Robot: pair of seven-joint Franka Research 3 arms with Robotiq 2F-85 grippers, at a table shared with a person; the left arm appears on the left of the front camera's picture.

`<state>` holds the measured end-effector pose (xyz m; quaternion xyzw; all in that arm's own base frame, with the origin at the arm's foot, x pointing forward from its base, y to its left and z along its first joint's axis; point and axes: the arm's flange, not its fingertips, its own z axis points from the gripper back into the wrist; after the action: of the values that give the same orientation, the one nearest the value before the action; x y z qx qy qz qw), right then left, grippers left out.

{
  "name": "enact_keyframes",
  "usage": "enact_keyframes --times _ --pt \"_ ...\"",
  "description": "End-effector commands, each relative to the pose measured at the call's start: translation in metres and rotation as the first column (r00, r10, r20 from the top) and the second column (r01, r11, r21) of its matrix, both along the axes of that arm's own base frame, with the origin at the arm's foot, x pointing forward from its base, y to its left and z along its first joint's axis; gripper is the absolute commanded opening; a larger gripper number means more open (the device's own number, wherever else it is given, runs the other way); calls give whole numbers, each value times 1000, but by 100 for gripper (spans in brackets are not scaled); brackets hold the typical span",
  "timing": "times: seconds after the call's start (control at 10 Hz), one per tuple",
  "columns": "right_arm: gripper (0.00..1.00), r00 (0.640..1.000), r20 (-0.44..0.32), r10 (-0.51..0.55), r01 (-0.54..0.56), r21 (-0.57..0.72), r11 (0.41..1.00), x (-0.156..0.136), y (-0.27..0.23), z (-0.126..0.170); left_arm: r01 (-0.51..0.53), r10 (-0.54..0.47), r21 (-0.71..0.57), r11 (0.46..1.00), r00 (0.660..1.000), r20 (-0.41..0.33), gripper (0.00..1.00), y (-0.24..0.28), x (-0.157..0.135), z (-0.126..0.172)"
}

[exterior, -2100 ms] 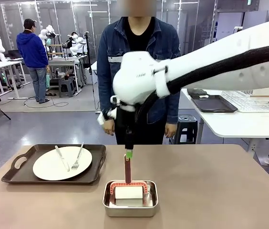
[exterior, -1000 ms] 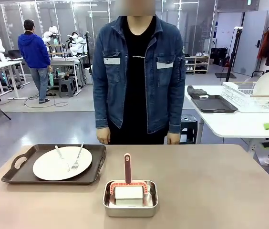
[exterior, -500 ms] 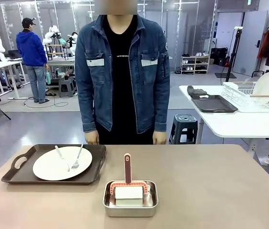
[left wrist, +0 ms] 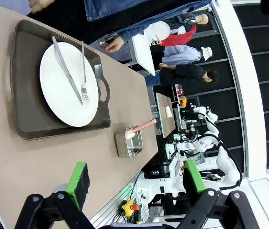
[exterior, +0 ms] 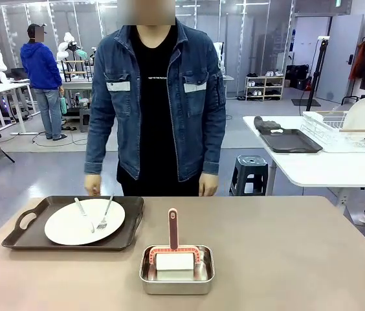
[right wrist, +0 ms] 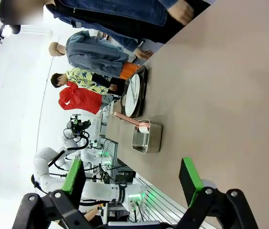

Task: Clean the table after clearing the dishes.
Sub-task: When the right (or left) Handle tray is removed, use the right hand (or left hand) to clean the right (or left) side of the table with the Lint Roller.

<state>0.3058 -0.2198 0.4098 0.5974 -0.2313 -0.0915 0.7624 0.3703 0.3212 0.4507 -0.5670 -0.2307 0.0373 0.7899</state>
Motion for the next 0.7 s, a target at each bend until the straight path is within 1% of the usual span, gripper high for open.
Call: enact_keyframes --times 0.0,0.6 --pt "100 1000 6 0 0 4 1000 1 1 1 -3 3 3 1000 1000 1 100 2 -2 1" --pt "100 1000 6 0 0 4 1000 1 1 1 -3 3 3 1000 1000 1 100 2 -2 1"
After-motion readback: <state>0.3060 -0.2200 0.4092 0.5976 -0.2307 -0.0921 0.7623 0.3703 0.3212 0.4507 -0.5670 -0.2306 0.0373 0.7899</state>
